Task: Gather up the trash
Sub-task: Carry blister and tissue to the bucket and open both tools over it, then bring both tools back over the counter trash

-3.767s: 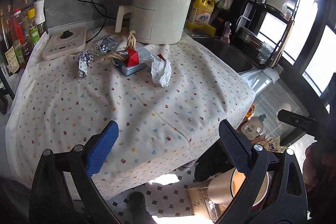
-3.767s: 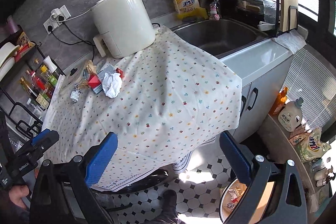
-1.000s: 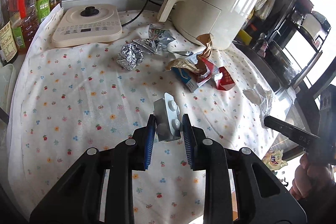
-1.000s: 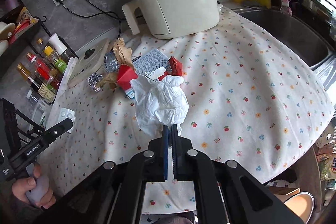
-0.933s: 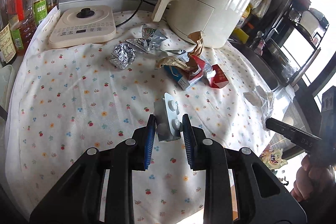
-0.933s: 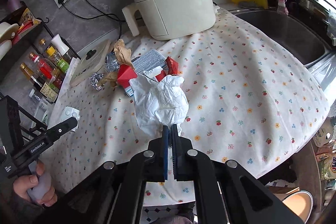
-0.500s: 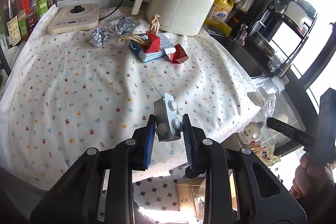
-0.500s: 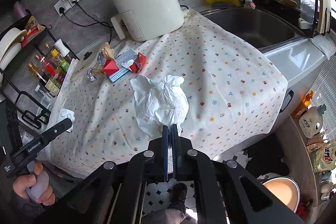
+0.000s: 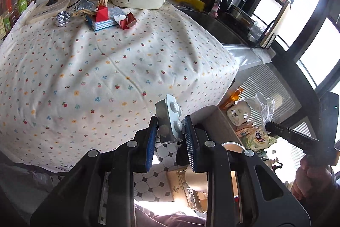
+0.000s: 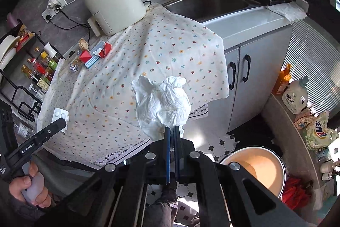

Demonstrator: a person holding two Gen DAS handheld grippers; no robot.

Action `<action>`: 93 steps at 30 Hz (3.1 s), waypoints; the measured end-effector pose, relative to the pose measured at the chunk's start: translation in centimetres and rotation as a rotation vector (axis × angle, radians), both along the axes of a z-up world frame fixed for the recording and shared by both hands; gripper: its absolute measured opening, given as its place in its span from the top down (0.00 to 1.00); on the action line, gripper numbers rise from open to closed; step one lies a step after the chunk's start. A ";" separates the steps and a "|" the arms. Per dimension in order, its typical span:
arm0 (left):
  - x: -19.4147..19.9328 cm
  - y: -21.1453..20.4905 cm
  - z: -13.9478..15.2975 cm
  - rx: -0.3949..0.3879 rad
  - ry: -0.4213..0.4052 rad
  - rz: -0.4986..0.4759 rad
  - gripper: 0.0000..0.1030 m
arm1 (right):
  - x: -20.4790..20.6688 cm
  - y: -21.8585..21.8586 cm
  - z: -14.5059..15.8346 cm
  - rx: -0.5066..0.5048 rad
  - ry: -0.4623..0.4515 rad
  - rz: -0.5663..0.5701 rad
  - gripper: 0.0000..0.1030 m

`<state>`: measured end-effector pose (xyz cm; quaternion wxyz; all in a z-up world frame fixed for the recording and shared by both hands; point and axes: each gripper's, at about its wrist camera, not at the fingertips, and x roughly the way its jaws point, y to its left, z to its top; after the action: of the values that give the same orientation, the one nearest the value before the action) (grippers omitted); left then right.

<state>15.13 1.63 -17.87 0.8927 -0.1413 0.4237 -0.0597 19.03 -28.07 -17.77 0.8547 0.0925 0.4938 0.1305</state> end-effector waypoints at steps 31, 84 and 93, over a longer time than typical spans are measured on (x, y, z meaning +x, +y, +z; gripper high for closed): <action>0.2 -26.0 -12.7 -0.027 0.205 -0.512 0.75 | -13.5 -20.6 -9.5 -0.075 0.166 -0.369 0.44; 11.2 10.9 3.3 -0.013 -0.141 -0.070 0.08 | 3.8 8.1 5.1 -0.046 -0.182 -0.169 0.08; 13.7 18.6 3.3 -0.020 -0.164 0.007 0.17 | 7.6 15.1 5.1 -0.047 -0.201 -0.123 0.08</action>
<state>28.82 20.19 -14.61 0.9232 -0.1463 0.3480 -0.0719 26.59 -13.00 -12.63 0.9082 0.0893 0.4019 0.0747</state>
